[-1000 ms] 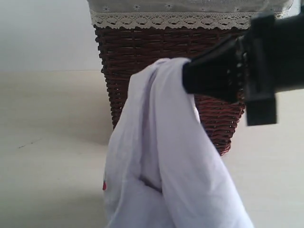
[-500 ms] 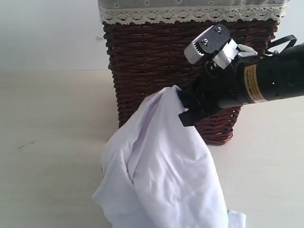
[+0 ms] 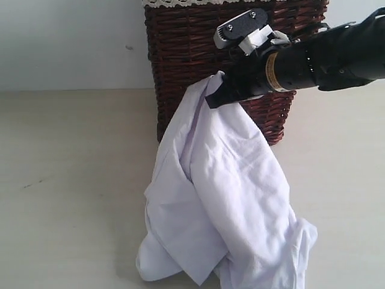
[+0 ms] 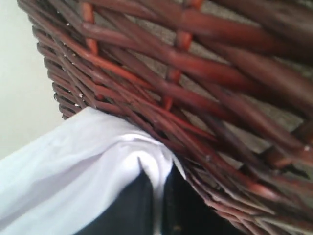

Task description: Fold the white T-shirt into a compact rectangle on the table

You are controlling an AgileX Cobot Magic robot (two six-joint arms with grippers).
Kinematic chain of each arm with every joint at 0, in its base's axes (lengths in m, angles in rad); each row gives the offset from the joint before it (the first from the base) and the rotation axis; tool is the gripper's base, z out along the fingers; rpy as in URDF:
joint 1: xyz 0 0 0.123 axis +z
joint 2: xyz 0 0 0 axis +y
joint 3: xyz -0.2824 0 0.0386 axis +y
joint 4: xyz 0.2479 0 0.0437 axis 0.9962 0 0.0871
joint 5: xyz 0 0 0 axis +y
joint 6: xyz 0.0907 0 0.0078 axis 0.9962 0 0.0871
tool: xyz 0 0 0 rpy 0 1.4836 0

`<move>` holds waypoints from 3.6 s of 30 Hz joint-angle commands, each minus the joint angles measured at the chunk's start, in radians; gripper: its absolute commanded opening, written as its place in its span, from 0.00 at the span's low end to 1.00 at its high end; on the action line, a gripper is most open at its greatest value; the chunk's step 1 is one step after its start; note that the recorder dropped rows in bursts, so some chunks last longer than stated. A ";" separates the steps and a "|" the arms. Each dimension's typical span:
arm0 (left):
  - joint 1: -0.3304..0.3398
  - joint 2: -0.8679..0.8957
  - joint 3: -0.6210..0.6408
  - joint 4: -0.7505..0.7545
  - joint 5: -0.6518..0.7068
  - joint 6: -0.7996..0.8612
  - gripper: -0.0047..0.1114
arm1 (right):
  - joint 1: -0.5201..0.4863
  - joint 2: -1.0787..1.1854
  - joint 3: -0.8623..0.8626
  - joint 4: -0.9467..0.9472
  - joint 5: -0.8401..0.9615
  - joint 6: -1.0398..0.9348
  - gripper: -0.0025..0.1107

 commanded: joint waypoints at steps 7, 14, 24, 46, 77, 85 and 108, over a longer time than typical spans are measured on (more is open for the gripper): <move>0.001 -0.007 -0.001 -0.007 -0.003 0.000 0.04 | -0.002 0.088 -0.189 0.040 0.037 0.065 0.02; 0.001 -0.007 -0.001 -0.007 -0.003 0.000 0.04 | -0.002 0.091 -0.219 0.038 -0.046 0.129 0.02; 0.001 -0.007 -0.001 -0.007 -0.003 0.000 0.04 | -0.002 -0.002 -0.128 -0.057 -0.318 0.234 0.02; 0.001 -0.007 -0.001 -0.007 -0.003 0.000 0.04 | 0.025 -0.505 0.060 -0.017 -0.780 0.320 0.02; 0.001 -0.007 -0.001 -0.005 -0.003 0.000 0.04 | 0.165 -0.523 0.488 -0.057 0.166 0.109 0.41; 0.001 -0.007 -0.001 -0.005 -0.003 0.000 0.04 | 0.167 -0.575 0.469 0.354 0.564 -0.279 0.41; 0.001 -0.007 -0.001 -0.002 -0.003 0.000 0.04 | 0.167 -1.012 0.471 0.710 0.245 -0.462 0.40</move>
